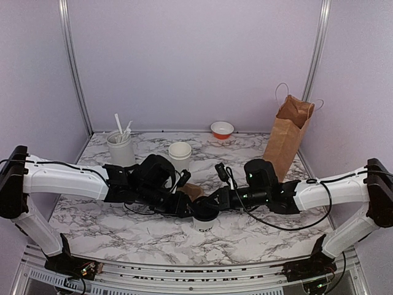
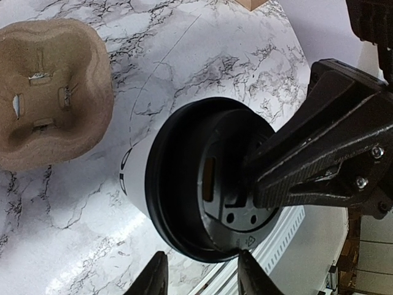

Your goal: Pack the takeout coffee

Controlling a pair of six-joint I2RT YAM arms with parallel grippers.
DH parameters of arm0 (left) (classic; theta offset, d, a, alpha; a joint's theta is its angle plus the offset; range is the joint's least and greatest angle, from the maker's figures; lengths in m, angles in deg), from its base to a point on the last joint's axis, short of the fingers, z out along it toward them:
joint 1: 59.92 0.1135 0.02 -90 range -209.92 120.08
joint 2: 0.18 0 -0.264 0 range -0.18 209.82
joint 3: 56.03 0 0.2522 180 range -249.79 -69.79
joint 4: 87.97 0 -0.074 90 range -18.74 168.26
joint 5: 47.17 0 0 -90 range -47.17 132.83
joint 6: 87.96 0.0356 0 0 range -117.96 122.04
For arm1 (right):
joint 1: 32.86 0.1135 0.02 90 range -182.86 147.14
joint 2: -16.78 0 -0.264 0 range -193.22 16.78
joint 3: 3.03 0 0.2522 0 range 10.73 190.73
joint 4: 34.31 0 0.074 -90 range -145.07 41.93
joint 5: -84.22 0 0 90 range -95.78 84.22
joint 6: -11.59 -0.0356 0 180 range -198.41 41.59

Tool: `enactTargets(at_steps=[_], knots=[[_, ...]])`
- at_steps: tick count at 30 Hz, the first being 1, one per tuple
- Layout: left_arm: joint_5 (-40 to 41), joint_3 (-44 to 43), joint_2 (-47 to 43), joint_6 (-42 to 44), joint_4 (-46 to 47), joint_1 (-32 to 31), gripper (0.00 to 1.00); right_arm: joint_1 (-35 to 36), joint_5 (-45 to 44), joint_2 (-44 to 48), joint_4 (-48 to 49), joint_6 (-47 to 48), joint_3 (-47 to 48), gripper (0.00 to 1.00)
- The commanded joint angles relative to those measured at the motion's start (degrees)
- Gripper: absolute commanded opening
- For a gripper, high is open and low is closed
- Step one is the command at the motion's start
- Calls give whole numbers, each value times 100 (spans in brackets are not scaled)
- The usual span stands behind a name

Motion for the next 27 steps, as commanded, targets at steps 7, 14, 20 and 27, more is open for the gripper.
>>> enactTargets(at_steps=[7,14,20,27], knots=[[101,-7,223,91,-214,-13,33,99,-237,-209,-210,-104,-79,7],[71,8,245,93,-222,-28,30,103,-247,-209,-169,-126,-147,7],[97,-48,264,81,-222,-50,30,100,-248,-232,-141,-139,-162,7],[299,-222,443,-58,-413,23,31,104,-248,-250,-128,-141,-182,7]])
